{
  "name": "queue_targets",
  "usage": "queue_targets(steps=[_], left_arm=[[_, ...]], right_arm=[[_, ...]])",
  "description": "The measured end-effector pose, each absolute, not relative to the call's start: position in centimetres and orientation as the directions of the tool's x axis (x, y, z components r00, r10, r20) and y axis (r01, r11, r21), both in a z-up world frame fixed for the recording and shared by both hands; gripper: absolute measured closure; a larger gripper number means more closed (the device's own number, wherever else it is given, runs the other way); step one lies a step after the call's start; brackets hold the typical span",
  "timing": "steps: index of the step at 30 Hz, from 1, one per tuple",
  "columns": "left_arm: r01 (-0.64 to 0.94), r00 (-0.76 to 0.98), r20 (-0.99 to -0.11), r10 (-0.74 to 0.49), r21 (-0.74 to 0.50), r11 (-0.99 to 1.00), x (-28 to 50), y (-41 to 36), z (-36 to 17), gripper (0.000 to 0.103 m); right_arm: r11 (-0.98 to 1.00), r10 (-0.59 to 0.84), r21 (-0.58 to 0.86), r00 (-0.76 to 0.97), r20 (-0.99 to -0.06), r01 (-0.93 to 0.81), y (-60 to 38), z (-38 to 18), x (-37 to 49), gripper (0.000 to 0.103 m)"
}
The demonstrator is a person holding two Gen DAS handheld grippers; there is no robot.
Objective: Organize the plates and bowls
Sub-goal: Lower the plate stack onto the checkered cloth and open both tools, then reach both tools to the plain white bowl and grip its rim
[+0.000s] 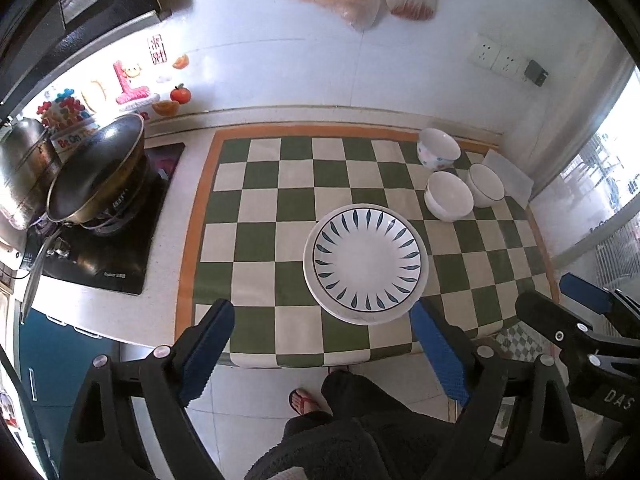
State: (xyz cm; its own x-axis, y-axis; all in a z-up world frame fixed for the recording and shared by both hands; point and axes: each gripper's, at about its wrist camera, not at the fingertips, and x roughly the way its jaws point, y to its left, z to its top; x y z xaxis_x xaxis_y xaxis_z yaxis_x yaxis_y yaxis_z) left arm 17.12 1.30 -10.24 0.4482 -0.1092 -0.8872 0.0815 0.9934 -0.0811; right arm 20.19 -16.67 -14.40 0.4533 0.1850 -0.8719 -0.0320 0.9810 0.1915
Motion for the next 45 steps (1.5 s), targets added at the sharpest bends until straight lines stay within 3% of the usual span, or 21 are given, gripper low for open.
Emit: queue_targets(steps=[12, 22, 27, 39, 41, 45], left_arm=[[0.097, 0.46, -0.878, -0.134, -0.1, 0.99, 15.9, 1.0, -9.9, 0.012], [0.063, 0.472, -0.868, -0.152, -0.138, 0.988, 23.6, -3.1, -12.4, 0.012], [0.102, 0.41, -0.897, -0.162, -0.131, 0.986, 30.7, -8.4, -15.5, 0.012], [0.093, 0.134, -0.98, -0.149, -0.138, 0.986, 45.0, -18.2, -27.4, 0.013], [0.091, 0.092, -0.986, -0.14, -0.131, 0.987, 46.5, -19.1, -29.3, 0.022], [0.096, -0.001, -0.989, -0.145, -0.145, 0.985, 48.1, -20.4, -32.2, 0.064]], right_arm=[[0.978, 0.186, 0.21, 0.464, -0.866, -0.001, -16.8, -13.7, 17.8, 0.013], [0.948, 0.224, 0.307, 0.515, -0.828, 0.081, -23.9, -16.0, 21.5, 0.013], [0.927, 0.185, 0.318, 0.494, -0.85, 0.199, -31.5, -20.0, 27.2, 0.013], [0.881, 0.326, 0.386, 0.24, -0.914, 0.275, -41.8, -34.9, 42.2, 0.021], [0.883, 0.338, 0.385, 0.205, -0.919, 0.269, -41.9, -36.6, 43.7, 0.024], [0.884, 0.371, 0.395, 0.139, -0.918, 0.249, -41.8, -39.7, 46.5, 0.035]])
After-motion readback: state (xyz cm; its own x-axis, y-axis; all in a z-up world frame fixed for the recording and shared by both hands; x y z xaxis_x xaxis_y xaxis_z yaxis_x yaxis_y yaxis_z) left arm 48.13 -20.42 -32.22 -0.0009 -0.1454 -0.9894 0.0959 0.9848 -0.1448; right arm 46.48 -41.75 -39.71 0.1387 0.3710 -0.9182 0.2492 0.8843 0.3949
